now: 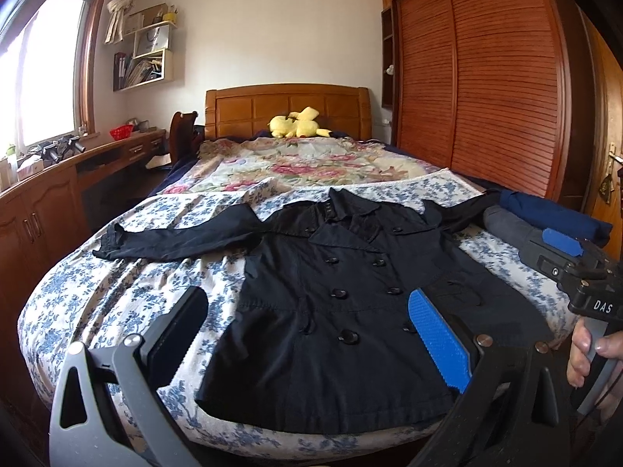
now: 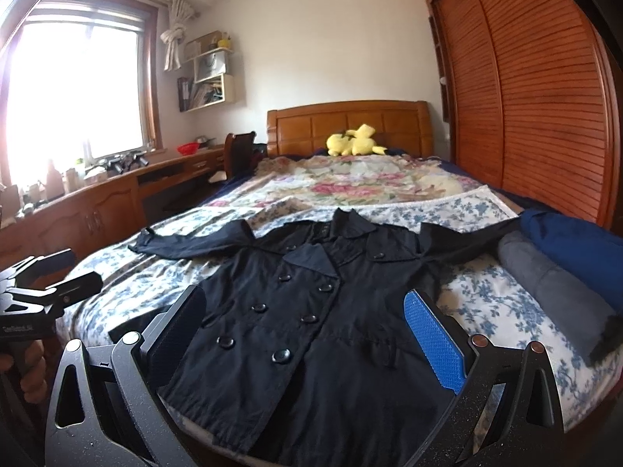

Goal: Fold large clothes
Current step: 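Move the left gripper to the black coat sleeve cuff and grasp it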

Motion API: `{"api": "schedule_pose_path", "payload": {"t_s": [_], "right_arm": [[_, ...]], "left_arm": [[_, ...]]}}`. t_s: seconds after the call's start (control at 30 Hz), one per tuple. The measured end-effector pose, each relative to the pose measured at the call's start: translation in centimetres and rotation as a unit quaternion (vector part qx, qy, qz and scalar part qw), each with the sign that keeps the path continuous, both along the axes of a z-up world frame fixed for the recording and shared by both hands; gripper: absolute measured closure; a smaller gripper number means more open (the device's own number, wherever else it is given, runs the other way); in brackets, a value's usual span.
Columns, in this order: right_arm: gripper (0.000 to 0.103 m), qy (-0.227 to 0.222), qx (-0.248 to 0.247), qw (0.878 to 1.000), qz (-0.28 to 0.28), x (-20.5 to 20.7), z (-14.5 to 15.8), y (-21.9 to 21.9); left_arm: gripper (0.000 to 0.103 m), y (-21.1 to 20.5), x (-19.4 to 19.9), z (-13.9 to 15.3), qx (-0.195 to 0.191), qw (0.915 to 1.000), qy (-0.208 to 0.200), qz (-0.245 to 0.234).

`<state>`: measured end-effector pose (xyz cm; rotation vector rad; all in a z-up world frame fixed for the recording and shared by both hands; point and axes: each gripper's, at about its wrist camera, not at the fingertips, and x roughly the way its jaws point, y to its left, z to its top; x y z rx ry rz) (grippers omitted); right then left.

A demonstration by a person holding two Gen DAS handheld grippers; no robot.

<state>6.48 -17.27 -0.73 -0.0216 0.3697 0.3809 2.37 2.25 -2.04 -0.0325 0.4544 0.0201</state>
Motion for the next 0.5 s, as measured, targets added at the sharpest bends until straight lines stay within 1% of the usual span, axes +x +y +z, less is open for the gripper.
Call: {"api": "schedule_pose_path", "payload": {"t_s": [0.1, 0.27, 0.37, 0.5], "right_arm": [[0.000, 0.004, 0.000, 1.000, 0.016, 2.0, -1.0, 0.3], [0.000, 0.022, 0.005, 0.999, 0.040, 5.3, -2.7, 1.6], [0.000, 0.024, -0.001, 0.998, 0.052, 7.0, -3.4, 2.7], [0.000, 0.027, -0.004, 0.997, 0.067, 8.9, -3.9, 4.3]], "left_arm": [[0.000, 0.9, 0.9, -1.2, 0.003, 1.0000, 0.005, 0.004], [0.000, 2.8, 2.7, -2.8, -0.004, 0.9996, 0.022, 0.019], [0.000, 3.7, 3.4, -3.4, 0.003, 0.9991, 0.029, 0.031], [0.000, 5.2, 4.3, -4.2, -0.003, 0.9983, 0.040, 0.044]]}}
